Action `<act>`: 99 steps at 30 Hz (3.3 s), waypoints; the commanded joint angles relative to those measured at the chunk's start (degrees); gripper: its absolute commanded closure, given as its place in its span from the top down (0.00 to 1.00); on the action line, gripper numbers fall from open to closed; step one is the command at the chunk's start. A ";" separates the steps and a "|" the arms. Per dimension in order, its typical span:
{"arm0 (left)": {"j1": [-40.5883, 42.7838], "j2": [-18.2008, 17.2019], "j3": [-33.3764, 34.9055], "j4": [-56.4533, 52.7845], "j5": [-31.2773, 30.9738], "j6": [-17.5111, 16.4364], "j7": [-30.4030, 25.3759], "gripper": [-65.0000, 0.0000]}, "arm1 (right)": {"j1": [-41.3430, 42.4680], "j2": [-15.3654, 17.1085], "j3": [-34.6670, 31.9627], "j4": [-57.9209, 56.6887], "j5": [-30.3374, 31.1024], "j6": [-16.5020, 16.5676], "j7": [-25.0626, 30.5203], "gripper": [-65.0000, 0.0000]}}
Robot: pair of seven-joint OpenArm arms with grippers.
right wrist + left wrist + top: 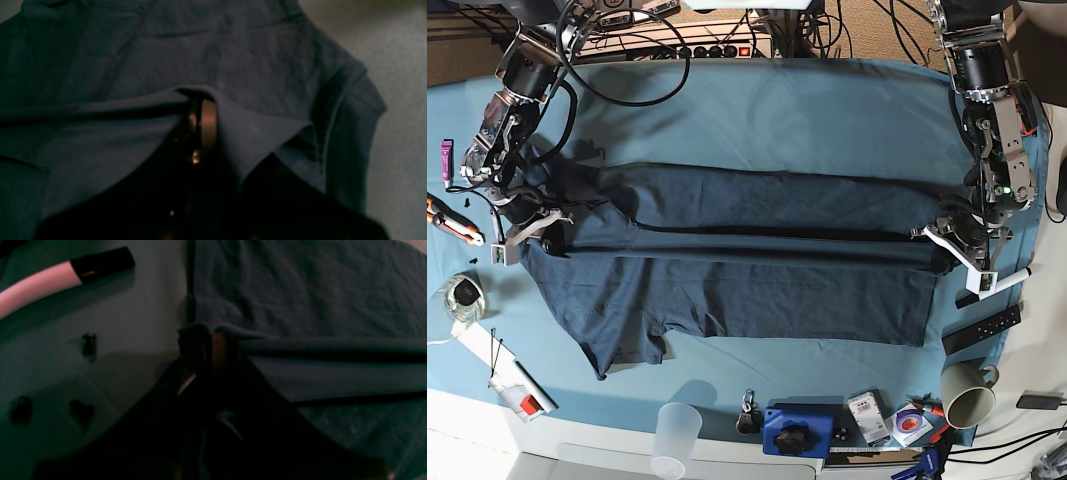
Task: Fold the T-shirt properly
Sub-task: 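Lower the folded edge onto the shirt and open both grippers, then grasp the folded edge again and pull it back toward the robot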
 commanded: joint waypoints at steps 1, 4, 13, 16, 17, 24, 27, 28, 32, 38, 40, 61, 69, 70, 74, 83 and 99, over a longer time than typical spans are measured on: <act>-1.27 -1.11 -0.42 0.83 0.24 0.44 -1.68 0.00 | 1.33 1.46 0.44 0.81 0.39 -0.72 2.23 0.00; -1.27 -1.11 -0.42 0.83 0.24 0.44 -1.70 0.11 | 1.44 1.53 0.44 0.83 0.39 0.35 2.19 0.02; -3.43 -1.62 -0.59 1.09 0.22 0.46 2.19 0.49 | 1.46 2.62 0.50 4.15 3.08 1.88 -0.98 0.32; -5.73 -2.21 -0.70 2.89 -1.20 0.70 10.12 0.49 | 1.44 3.56 1.14 8.44 7.48 1.90 -5.33 0.32; -6.32 -2.54 -0.68 3.72 -2.84 0.96 12.55 0.49 | 1.44 3.50 1.86 10.10 8.33 1.90 -6.43 0.32; -6.60 -3.34 -2.05 8.31 -6.29 1.14 23.43 0.49 | 1.33 3.50 6.03 14.80 9.64 1.88 -11.37 0.32; -4.52 -3.32 -4.74 8.37 -8.11 1.07 24.94 0.49 | 1.22 3.50 8.11 14.80 9.64 1.86 -12.76 0.32; -3.67 -3.30 -5.97 8.37 -8.83 1.05 25.42 0.49 | 1.22 3.50 8.85 14.80 9.64 1.86 -13.25 0.32; -0.20 -3.32 -11.45 8.41 -13.88 0.22 26.10 0.49 | 1.20 3.50 11.61 14.80 9.64 1.86 -14.19 0.32; 3.96 -3.26 -15.21 8.39 -23.50 -3.69 28.46 0.58 | 1.09 3.48 12.98 14.80 9.64 1.86 -15.91 0.32; 4.87 -2.78 -14.69 8.39 -25.27 -4.09 28.44 0.58 | 1.09 3.48 12.98 14.80 9.62 1.86 -16.48 0.32; 5.90 1.62 -8.26 8.17 -14.08 1.73 25.97 0.52 | -4.11 5.49 14.03 14.75 9.53 -1.99 -18.91 0.32; 5.92 1.57 -8.13 8.17 -17.38 0.48 27.36 0.52 | -6.88 5.40 17.03 14.75 12.87 -2.21 -21.51 0.37; 5.90 1.60 -8.13 8.17 -17.42 0.48 27.34 0.52 | -6.88 5.42 17.00 14.75 14.71 -2.21 -23.69 0.41; 5.90 1.57 -8.13 8.17 -17.62 0.46 27.36 0.52 | -7.21 5.20 16.96 14.73 18.95 -1.88 -28.48 0.43; 5.90 1.57 -8.13 8.20 -17.84 0.46 27.17 0.52 | -11.58 4.92 16.94 14.53 21.84 -2.10 -30.47 0.43; 5.90 1.57 -8.13 8.17 -17.84 0.46 27.04 0.52 | -12.07 4.94 16.94 1.40 34.12 2.68 -37.33 0.43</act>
